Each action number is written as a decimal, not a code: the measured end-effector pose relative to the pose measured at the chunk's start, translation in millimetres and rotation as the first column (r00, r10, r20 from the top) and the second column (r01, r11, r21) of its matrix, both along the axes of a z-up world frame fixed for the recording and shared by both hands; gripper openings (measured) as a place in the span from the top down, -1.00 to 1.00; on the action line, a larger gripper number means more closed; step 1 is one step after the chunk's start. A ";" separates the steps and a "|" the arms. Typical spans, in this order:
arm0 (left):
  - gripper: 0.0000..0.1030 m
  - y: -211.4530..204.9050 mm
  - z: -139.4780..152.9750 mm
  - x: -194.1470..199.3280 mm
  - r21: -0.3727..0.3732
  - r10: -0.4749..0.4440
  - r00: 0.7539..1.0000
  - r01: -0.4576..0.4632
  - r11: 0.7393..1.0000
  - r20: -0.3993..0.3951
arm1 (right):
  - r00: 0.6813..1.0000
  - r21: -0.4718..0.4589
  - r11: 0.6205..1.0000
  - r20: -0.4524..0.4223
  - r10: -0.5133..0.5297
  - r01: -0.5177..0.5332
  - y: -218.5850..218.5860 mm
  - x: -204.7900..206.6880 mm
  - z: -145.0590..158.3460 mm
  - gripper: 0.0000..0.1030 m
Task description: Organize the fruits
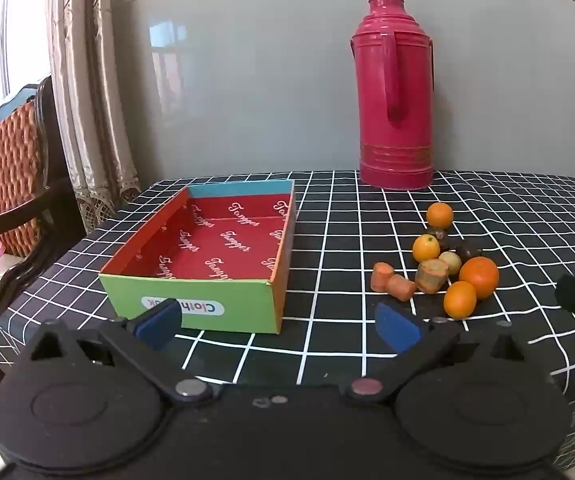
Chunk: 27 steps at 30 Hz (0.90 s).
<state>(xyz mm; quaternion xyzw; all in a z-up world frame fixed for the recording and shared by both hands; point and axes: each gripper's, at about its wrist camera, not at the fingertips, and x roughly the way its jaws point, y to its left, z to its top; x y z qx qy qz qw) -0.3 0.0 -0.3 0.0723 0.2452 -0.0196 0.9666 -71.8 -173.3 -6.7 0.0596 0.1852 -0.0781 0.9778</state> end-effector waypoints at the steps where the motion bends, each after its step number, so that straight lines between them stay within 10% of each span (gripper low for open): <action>1: -0.89 0.1 -0.2 0.4 -0.004 -0.002 1.000 0.002 1.000 -0.006 | 1.000 -0.001 1.000 0.002 0.006 -0.006 1.0 0.1 -0.4 -1.00; 27: -0.89 1.8 -0.2 -7.2 0.010 0.019 1.000 -0.019 1.000 0.004 | 0.999 0.023 0.999 -0.008 0.045 -0.045 5.6 0.0 -0.5 -1.00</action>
